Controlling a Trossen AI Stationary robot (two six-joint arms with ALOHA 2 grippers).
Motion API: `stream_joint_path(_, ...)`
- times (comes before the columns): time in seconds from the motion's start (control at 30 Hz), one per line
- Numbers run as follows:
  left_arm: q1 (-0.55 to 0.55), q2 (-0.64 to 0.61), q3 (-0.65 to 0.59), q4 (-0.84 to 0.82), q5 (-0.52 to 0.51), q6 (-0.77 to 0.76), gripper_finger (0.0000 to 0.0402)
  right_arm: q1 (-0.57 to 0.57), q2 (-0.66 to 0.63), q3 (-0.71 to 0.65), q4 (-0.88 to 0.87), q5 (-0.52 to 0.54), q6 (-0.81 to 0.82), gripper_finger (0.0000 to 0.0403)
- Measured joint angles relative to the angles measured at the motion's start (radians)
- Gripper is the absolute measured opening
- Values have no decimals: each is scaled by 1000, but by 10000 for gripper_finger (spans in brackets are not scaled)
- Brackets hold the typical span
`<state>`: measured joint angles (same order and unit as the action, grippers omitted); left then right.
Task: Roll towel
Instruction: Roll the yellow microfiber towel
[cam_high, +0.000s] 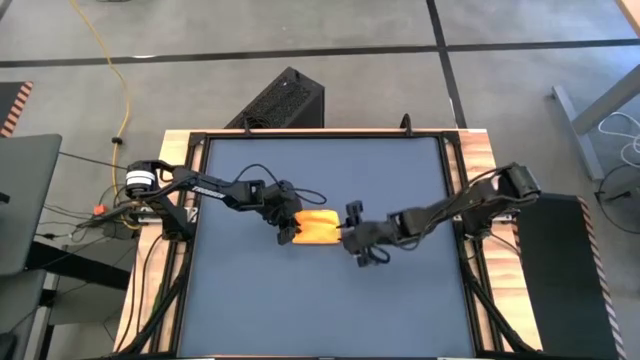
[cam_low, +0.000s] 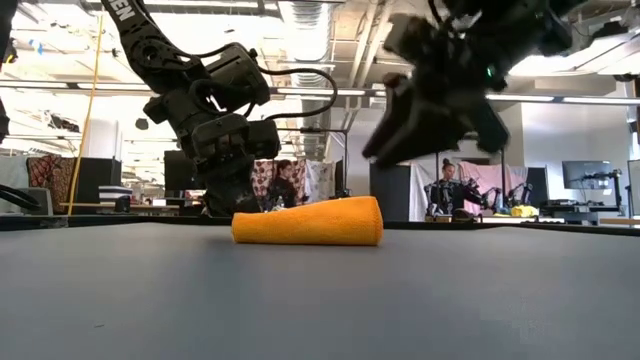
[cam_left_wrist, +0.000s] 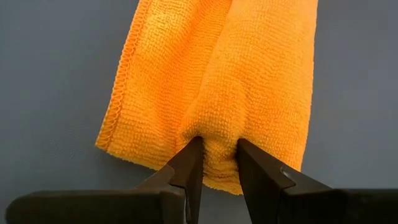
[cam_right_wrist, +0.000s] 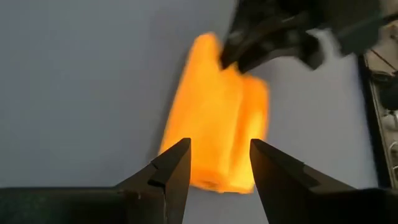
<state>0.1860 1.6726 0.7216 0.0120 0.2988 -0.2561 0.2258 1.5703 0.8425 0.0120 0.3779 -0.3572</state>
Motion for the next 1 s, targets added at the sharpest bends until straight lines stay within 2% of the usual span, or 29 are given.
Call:
stream_joint_path(0.33, 0, 0, 0, -2, 2, 5, 84, 43, 138, 0, 73, 55, 30, 189)
stream_joint_path(0.67, 0, 0, 0, 0, 15, 5, 84, 3, 238, 0, 162, 40, 20, 189)
stream_joint_path(0.77, 0, 0, 0, 0, 26, 7, 84, -11, 246, 0, 171, 48, 60, 187)
stream_joint_path(0.87, 1, -2, 0, 7, 33, 7, 84, -23, 240, 0, 172, 40, 115, 163)
stream_joint_path(0.93, 9, -18, 0, 8, 39, 13, 84, -33, 231, 0, 165, 10, 143, 130)
stream_joint_path(1.0, 16, -48, -2, -3, 39, 31, 84, -48, 228, 0, 173, -63, 169, 90)
